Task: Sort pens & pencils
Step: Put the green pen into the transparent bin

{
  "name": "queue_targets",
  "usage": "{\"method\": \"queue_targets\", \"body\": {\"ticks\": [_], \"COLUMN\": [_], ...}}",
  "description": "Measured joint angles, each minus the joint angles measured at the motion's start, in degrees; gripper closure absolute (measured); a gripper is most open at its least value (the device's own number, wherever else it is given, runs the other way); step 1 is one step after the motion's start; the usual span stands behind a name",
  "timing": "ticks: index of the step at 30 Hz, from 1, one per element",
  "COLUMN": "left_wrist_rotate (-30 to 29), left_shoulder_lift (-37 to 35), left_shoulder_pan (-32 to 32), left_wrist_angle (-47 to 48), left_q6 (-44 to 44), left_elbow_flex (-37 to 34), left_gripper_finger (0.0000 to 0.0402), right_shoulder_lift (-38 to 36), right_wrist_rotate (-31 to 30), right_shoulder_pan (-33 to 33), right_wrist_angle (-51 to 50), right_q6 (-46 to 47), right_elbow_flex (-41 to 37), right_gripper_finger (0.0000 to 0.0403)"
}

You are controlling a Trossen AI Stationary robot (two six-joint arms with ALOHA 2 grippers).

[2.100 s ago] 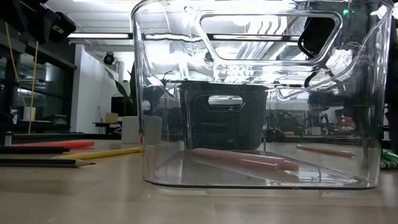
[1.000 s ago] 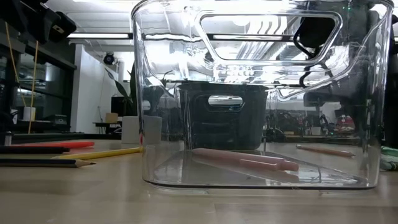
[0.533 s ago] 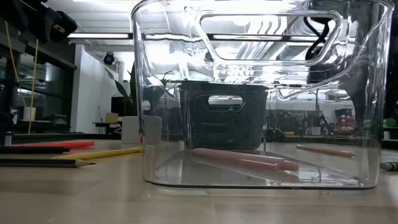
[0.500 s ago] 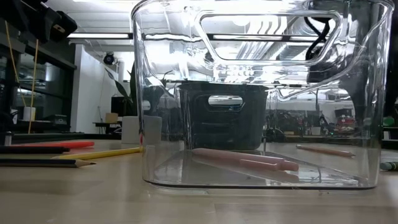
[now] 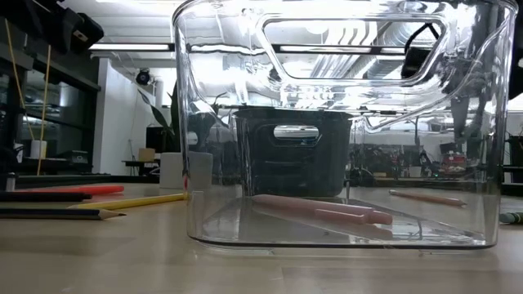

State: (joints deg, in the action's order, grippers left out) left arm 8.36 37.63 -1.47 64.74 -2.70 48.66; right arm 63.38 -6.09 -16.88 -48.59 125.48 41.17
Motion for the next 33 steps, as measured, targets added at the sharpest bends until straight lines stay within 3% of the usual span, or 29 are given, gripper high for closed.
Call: {"method": "queue_targets", "body": {"ticks": [9, 17, 33], "left_wrist_rotate": [0.62, 0.63, -0.44], "left_shoulder_lift": [0.0, 0.0, 0.02], "left_shoulder_pan": [0.0, 0.01, 0.01], "left_wrist_angle": [-2.27, -9.12, -24.61], "left_q6": [2.66, 8.14, 16.53], "left_elbow_flex": [0.0, 0.0, 0.0], "left_gripper_finger": [0.0256, 0.0257, 0.0257], "right_shoulder_lift": [-6.63, -11.7, -13.12], "right_wrist_rotate": [-5.03, -10.07, -10.48], "right_shoulder_pan": [0.0, 0.0, 0.0], "right_wrist_angle": [0.57, 6.45, 25.44], "right_q6": [-4.85, -14.92, -34.73], "right_elbow_flex": [0.02, 0.02, 0.02], "right_gripper_finger": [0.0357, 0.0357, 0.0357]}}
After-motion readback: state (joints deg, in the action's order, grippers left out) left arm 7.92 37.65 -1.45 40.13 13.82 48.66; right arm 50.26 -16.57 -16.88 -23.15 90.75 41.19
